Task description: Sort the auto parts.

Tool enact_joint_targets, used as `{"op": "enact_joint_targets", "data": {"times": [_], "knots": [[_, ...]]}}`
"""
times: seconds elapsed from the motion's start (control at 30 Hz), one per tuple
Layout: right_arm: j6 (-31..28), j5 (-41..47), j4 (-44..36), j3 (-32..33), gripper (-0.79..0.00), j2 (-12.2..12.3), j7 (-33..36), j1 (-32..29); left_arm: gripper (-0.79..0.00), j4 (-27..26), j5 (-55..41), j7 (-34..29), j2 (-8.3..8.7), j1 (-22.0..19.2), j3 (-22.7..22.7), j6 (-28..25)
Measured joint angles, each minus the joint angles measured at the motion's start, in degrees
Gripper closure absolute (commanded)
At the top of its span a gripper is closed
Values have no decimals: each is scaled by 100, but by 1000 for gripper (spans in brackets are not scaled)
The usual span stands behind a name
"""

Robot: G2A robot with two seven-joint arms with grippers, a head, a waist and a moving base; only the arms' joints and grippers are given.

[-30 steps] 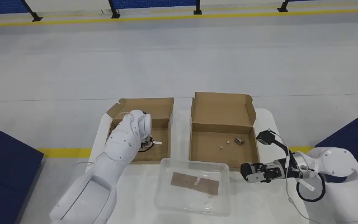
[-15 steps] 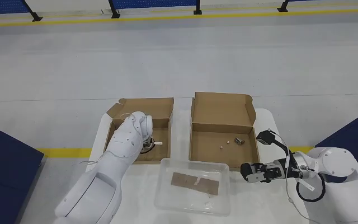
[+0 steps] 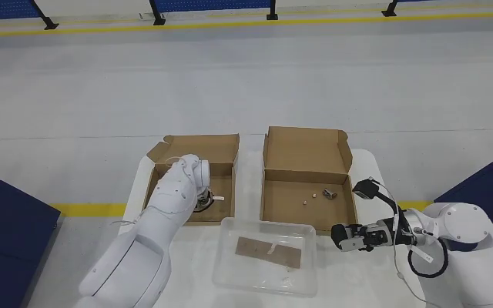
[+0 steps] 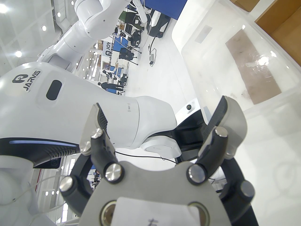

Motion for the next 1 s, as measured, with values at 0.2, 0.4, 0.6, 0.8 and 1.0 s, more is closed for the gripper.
{"op": "enact_joint_targets", "data": {"times": [0.2, 0.4, 0.6, 0.8, 1.0], "knots": [[0, 0, 0, 0, -785, 0, 0, 0, -332, 104, -23, 38, 1, -97, -36, -28], [0, 0, 0, 0, -785, 0, 0, 0, -533, 154, -82, 102, 30, -160, -100, -97], [0, 0, 0, 0, -785, 0, 0, 0, -785, 71, -152, 158, 83, -228, -182, -203], [0, 0, 0, 0, -785, 0, 0, 0, -785, -158, -287, 280, 198, -293, -345, -388], [0, 0, 0, 0, -785, 0, 0, 0, -785, -602, -467, 246, 420, -275, -626, -643]]}}
